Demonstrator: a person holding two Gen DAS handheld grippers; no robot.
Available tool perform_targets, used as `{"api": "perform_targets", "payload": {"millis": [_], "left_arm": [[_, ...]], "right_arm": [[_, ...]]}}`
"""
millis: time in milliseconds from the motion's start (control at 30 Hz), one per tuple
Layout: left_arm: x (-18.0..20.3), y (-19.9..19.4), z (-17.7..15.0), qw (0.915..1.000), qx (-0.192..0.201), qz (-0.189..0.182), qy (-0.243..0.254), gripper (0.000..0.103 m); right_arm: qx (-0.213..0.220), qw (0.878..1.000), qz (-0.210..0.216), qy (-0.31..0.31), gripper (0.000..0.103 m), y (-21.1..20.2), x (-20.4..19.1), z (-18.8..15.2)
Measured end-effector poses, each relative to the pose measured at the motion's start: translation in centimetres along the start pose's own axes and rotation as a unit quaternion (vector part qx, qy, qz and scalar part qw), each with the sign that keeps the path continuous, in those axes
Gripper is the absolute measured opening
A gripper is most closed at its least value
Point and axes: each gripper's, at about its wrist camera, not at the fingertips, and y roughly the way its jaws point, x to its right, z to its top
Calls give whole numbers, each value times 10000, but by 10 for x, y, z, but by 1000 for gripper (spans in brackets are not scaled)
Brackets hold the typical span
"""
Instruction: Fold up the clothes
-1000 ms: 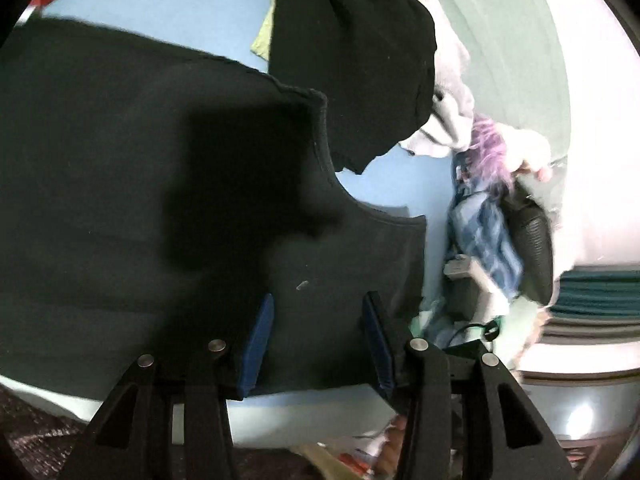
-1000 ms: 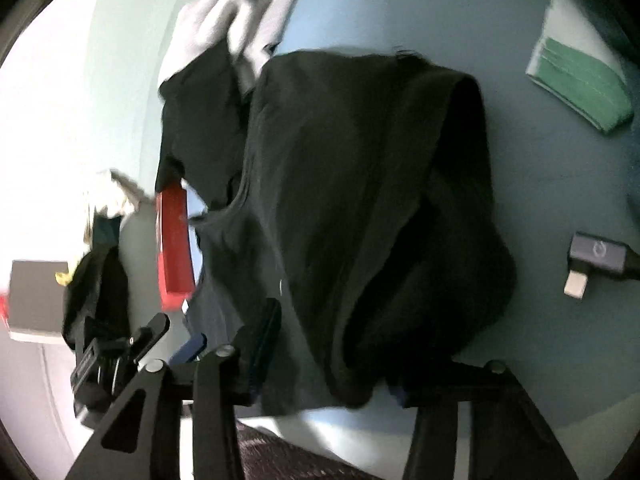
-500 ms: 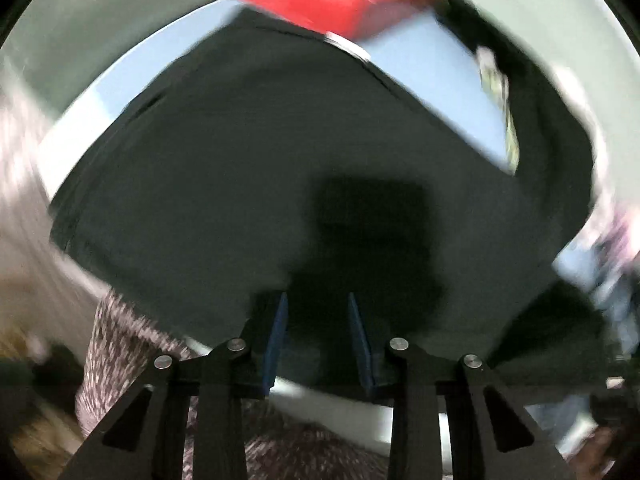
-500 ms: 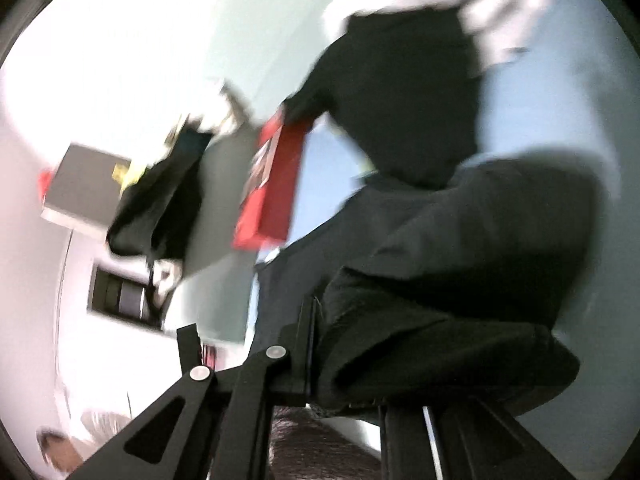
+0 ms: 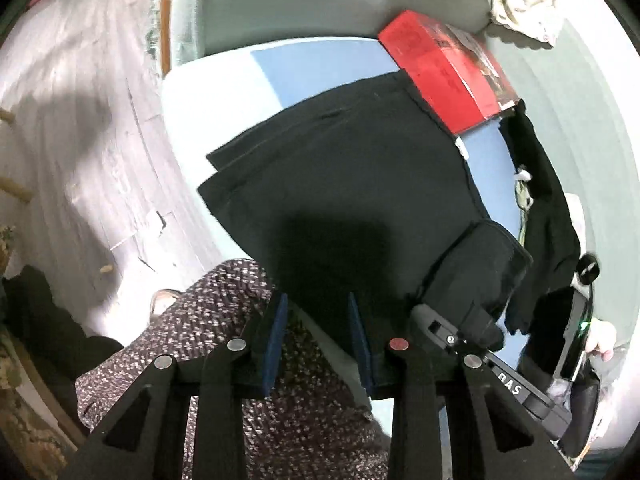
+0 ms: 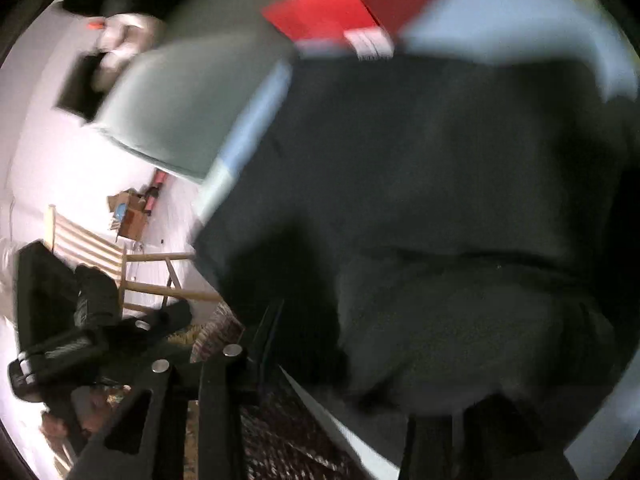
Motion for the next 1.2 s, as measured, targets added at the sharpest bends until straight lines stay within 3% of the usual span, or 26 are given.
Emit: {"api": "perform_targets", "payload": {"millis": [33, 100, 200, 267, 333, 400, 433, 500, 600, 833, 933, 1067, 1200], "left_arm": [[3, 1, 1, 10000, 2, -42, 46, 33], [11, 4, 2, 9996, 0, -203, 177, 33], [25, 11, 0, 9985, -87, -345, 405, 33], [39, 21, -6, 9973, -225, -393, 574, 34], [56, 35, -13, 9955, -365, -363, 795, 37], [69, 40, -26, 9923, -396, -231, 1147, 44], [78, 42, -31, 9893, -384, -132, 1399, 45], [100, 48, -44, 9777, -273, 178, 2076, 50], [123, 58, -55, 9590, 15, 506, 2788, 50], [144, 63, -62, 9412, 261, 512, 3330, 50], [133, 55, -58, 9479, 269, 396, 3149, 50], [109, 38, -53, 9635, 234, -246, 2657, 50], [101, 27, -52, 9695, 181, -799, 2311, 50]], "right_arm": [[43, 9996, 230, 126, 48, -8, 5, -4], [55, 9961, 782, 394, 75, -31, 14, -13], [258, 9814, 1813, 574, 86, -84, 27, -30], [474, 9738, 2145, 590, 91, -120, 40, -40], [695, 9759, 1957, 665, 92, -147, 56, -48], [929, 9816, 1436, 844, 92, -163, 80, -48], [1033, 9830, 1197, 935, 91, -170, 91, -47], [1037, 9816, 1109, 1157, 87, -166, 103, -42], [845, 9796, 1281, 1300, 85, -145, 111, -35], [403, 9921, 618, 1018, 80, -78, 101, 16], [131, 9897, 966, 1050, 81, -60, 93, 36], [52, 9807, 1748, 869, 81, -53, 57, 69], [-7, 9633, 2611, 617, 82, -53, 13, 99]]}}
